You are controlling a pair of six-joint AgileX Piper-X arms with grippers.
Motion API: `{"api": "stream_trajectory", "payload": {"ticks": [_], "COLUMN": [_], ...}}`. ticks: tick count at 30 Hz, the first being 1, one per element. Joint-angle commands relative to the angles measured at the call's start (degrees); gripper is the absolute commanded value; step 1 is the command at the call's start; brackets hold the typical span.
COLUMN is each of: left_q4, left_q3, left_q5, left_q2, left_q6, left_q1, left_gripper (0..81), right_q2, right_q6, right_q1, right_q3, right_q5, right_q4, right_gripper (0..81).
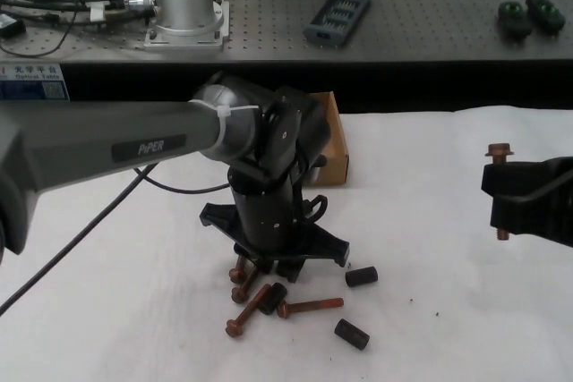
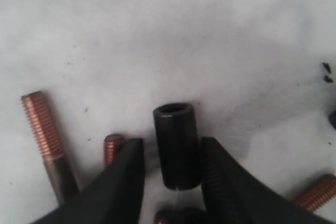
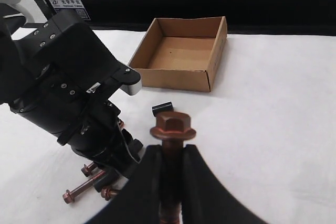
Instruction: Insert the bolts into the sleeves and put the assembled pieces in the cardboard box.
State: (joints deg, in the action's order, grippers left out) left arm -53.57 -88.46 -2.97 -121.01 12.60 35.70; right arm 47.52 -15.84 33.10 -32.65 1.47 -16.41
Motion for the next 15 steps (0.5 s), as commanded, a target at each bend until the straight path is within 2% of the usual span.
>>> {"api": "stream_trajectory", "payload": {"ticks": [1,4,7,15], "left_q4": [-1.05,-1.05,-0.98,4.31], "left_q3": [-0.17,-0.17,-0.17,-0.17], "left_q5": [-0.37,-0.51,-1.46,-4.51], "left_q2": [-1.17,-1.17,-1.17,0.2], "left_q6": [2.57,2.74,2.45,-2.75], "left_q1": [0.1,0.1,0.1,0.1], "left_gripper": [20.2,10.3,4.1,3.9], "right_q2": [-0.75,-0.75,-0.75,-0.75], "right_q6": [0.49,0.49,0.49,2.27], "right_q1": [-0.3,-0.3,-0.3,-0.61], "right_q3": [-0.06,-0.06,-0.06,-0.08], "right_q5": [0.43,0.43,0.43,0.25], "right_q4": [0.82,0.82,0.82,1.03], "right_gripper": [2.1,2.1,2.1,2.1]}}
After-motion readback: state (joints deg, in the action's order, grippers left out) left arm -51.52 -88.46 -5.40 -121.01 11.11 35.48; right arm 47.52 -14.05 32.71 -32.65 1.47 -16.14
